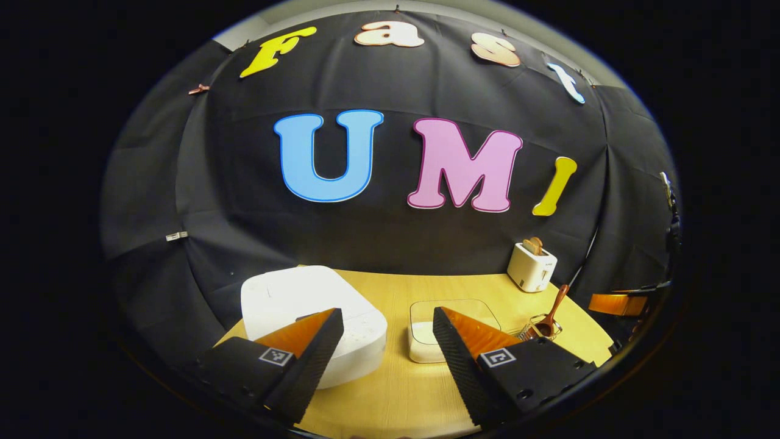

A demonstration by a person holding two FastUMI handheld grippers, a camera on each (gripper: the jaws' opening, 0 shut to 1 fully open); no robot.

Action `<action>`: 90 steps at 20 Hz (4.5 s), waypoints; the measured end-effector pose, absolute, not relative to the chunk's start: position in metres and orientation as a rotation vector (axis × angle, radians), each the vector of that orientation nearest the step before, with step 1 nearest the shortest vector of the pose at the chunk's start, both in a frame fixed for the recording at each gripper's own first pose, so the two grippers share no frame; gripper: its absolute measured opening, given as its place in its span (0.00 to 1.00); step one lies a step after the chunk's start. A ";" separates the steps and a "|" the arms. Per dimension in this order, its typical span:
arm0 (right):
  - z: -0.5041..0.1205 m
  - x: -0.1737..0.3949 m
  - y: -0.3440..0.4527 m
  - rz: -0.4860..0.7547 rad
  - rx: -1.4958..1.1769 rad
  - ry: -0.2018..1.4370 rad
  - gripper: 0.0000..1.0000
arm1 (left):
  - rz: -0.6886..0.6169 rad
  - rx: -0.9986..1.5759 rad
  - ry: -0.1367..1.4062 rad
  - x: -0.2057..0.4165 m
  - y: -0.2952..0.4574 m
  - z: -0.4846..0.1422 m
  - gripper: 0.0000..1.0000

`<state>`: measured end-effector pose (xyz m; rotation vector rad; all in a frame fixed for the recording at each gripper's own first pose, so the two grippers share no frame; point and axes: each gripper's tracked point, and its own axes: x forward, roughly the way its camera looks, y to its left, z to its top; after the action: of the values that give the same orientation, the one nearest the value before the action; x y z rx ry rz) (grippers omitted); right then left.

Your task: Close the left gripper, press the button to open the rice cooker; take a wooden spoon from the chopstick holder with the right hand, scoop a spoonful of rice and pour it into the rice cooker, then put the wooden spoon back into the chopstick holder.

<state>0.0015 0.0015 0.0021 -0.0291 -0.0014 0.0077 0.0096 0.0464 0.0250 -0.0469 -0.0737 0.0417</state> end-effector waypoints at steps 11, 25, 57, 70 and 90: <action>0.053 0.008 -0.005 0.013 -0.120 -0.082 0.99 | 0.106 -0.071 -0.064 0.035 0.099 0.049 0.81; 0.035 0.028 -0.008 -0.018 -0.053 -0.036 0.99 | 0.193 -0.231 0.197 0.101 0.147 -0.001 0.05; 0.008 0.033 -0.005 -0.017 -0.023 0.033 0.99 | 0.215 -0.124 -0.012 0.096 0.159 0.073 0.06; 0.005 0.035 -0.015 -0.017 -0.009 0.035 0.99 | 0.095 -0.109 -0.029 0.070 0.094 0.049 0.07; -0.007 0.117 -0.094 -0.030 0.124 0.129 0.99 | -0.017 -0.060 0.004 0.049 0.028 0.029 0.96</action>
<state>0.1169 -0.0940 -0.0070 0.1239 0.1289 -0.0301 0.0491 0.0280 0.0293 -0.0604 0.0043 -0.0175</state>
